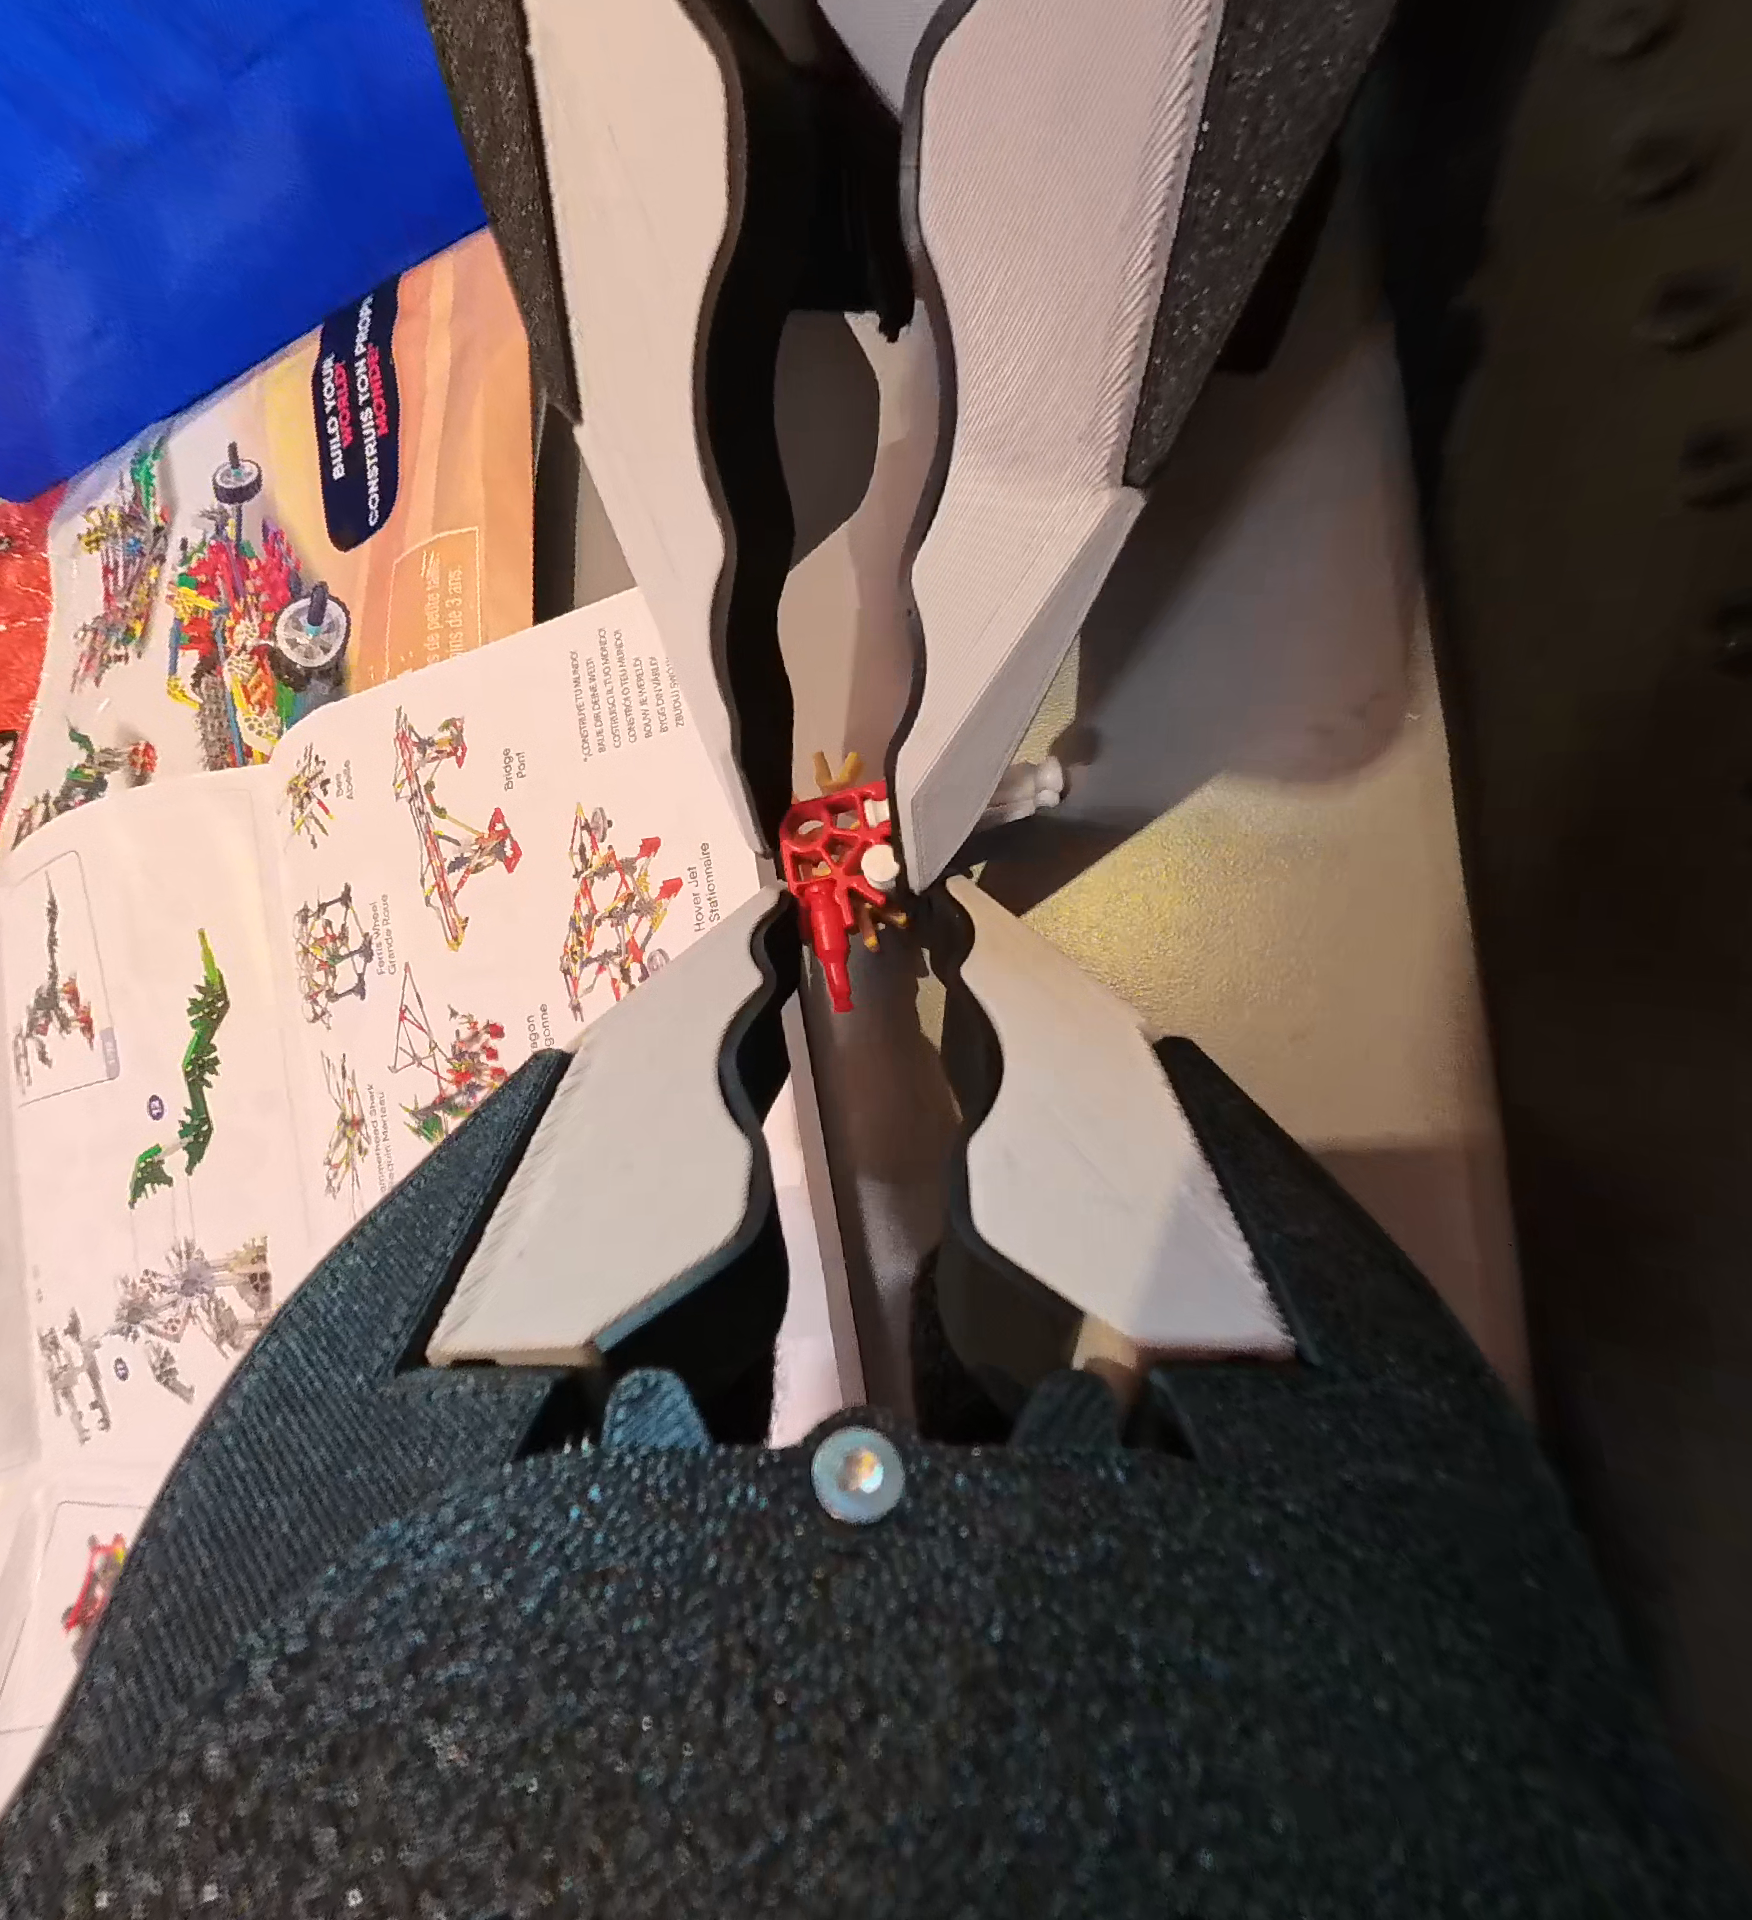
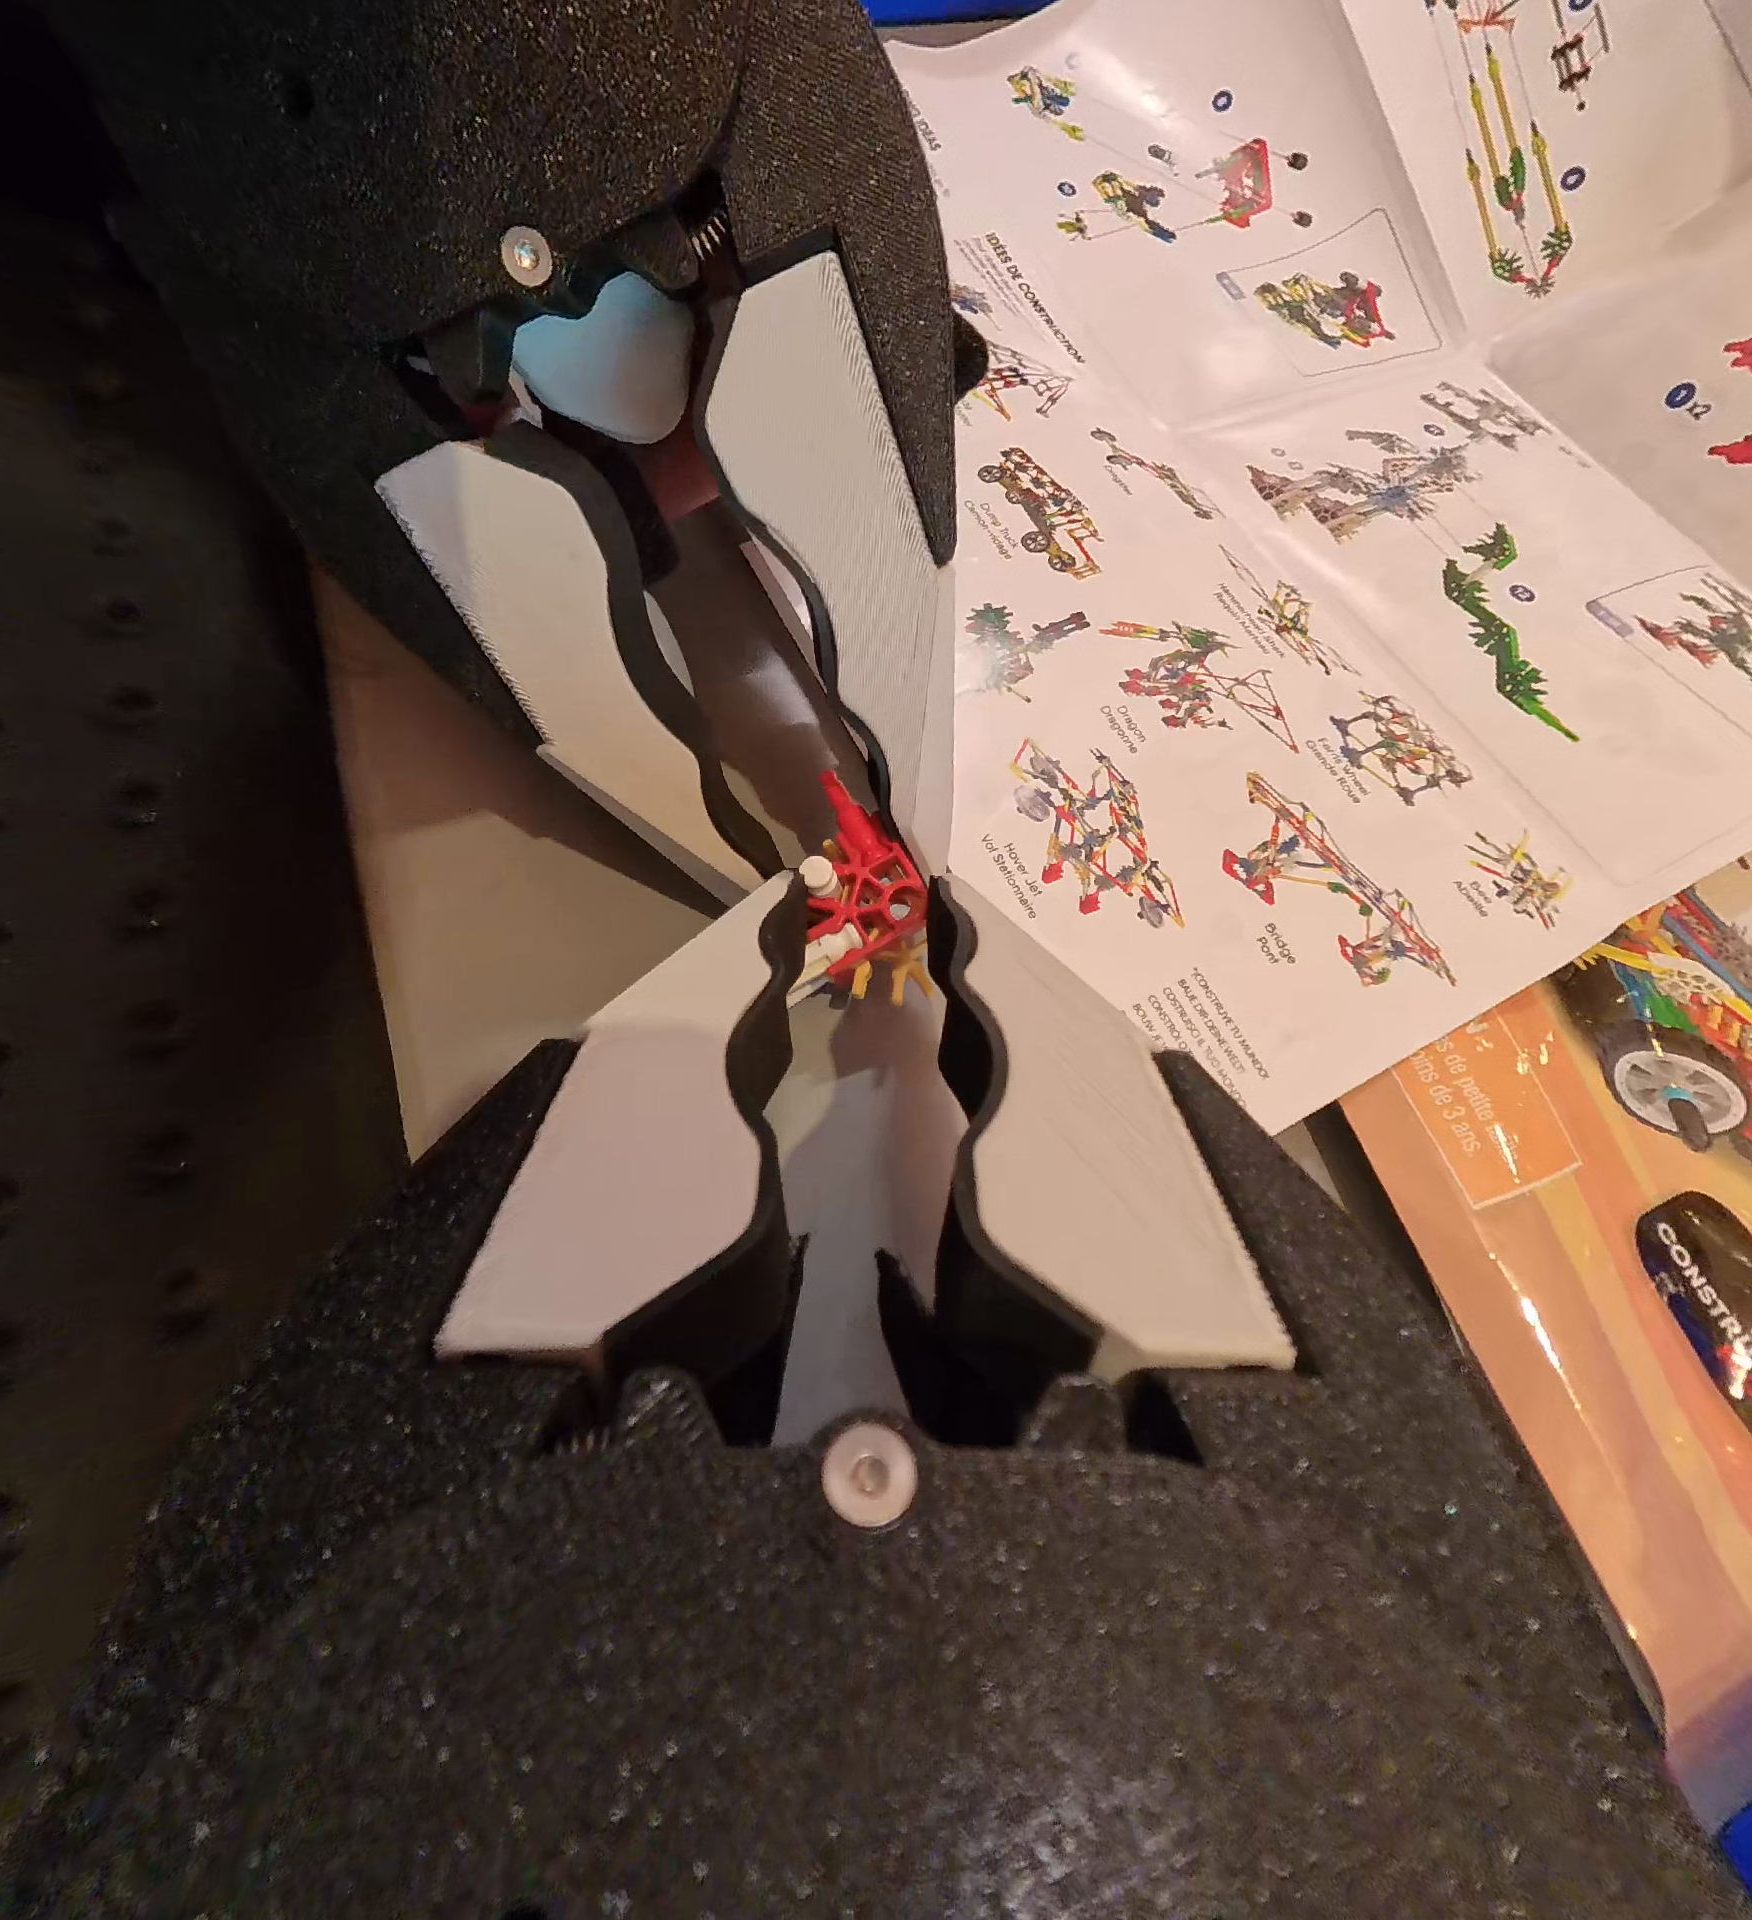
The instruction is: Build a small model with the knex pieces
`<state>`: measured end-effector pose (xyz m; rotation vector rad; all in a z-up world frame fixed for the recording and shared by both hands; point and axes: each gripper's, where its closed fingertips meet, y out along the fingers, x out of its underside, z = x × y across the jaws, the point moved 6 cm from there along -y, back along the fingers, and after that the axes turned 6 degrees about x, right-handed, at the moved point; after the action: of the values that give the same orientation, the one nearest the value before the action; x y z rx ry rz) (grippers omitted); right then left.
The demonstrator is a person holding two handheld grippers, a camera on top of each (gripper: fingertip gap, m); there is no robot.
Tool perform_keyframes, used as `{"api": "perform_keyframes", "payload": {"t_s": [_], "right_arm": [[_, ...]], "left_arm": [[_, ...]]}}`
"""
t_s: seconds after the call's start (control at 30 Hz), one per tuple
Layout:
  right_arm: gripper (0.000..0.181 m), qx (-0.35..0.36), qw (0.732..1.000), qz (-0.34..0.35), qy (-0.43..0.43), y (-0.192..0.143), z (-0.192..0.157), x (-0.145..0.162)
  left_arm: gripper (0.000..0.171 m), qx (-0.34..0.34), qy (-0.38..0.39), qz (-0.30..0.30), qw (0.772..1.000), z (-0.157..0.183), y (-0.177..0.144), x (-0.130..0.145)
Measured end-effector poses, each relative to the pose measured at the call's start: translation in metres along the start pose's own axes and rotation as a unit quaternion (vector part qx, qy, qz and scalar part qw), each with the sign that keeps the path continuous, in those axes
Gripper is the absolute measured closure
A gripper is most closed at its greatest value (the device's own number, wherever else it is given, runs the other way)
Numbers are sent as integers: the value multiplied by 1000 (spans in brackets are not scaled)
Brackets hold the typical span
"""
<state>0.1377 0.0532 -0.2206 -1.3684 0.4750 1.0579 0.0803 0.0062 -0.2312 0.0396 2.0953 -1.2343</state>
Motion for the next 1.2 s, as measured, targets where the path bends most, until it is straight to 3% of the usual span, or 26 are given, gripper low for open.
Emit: {"api": "perform_keyframes", "payload": {"t_s": [0.3,0.4,0.8,1.2], "right_arm": [[162,-11,1000,9,-9,1,1,0],[161,-11,1000,10,-14,1,3,1],[160,-34,999,5,-9,2,3,3],[158,-2,1000,-8,30,1,3,3]], "left_arm": [[154,-6,11,-10,1000,0,1,-2],[151,9,-17,-6,1000,-2,0,0],[150,18,-14,63,998,-1,-11,5],[150,-9,-9,47,999,1,-9,2]]}}
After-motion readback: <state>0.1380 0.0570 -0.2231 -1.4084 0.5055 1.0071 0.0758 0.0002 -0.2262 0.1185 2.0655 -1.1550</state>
